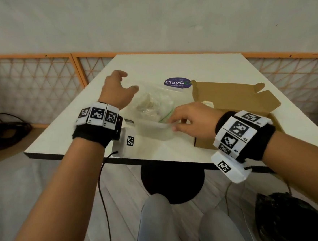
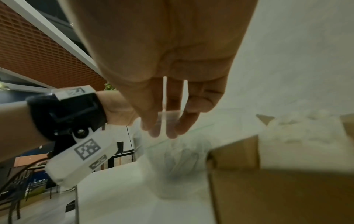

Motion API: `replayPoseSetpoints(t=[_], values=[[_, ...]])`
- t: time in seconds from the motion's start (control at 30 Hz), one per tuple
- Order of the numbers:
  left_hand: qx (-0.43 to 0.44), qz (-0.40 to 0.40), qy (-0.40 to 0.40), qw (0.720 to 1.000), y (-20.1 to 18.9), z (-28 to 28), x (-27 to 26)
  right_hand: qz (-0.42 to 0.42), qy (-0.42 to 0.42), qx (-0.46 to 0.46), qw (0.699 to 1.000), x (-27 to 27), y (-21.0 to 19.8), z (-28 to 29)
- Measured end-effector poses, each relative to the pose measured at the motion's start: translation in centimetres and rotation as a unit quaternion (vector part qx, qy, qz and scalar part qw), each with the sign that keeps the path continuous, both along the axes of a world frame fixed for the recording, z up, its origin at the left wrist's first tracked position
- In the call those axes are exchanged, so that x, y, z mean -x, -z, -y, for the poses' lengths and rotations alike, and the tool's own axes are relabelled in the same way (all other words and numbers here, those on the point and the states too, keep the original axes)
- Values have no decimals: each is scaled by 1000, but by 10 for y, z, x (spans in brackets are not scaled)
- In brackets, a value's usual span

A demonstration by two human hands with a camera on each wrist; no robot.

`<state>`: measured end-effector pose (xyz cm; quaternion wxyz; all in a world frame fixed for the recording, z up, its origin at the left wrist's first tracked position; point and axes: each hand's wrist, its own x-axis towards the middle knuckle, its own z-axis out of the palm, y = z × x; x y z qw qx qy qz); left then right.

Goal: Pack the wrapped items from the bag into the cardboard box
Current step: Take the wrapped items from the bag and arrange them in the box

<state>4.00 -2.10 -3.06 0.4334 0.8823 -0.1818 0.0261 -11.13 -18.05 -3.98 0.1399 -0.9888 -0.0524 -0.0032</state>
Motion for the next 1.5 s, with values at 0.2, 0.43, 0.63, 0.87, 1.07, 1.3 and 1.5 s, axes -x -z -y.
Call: replayPoseSetpoints(t=[0.2,0.43,0.63,0.87,1.07,1.3,1.5], values=[[-176,-108,82,975,3,15,-9,-14,30,45,998,2,-34,12],[-119,-177,105,971,11,22,-3,33,53,-111,992,-31,-22,-26],[39,-247,134,959,29,14,-18,25,77,-42,996,-47,-16,-23],[168,-254,104,947,25,12,-16,49,82,-7,995,-50,-21,-21],[206,-325,103,917,23,9,-18,63,8,-43,997,-45,-23,-23],[203,-388,211,874,16,4,-3,104,49,-15,993,-49,-15,-10],[204,-312,131,919,23,14,-11,98,-42,5,994,-45,-8,-18]])
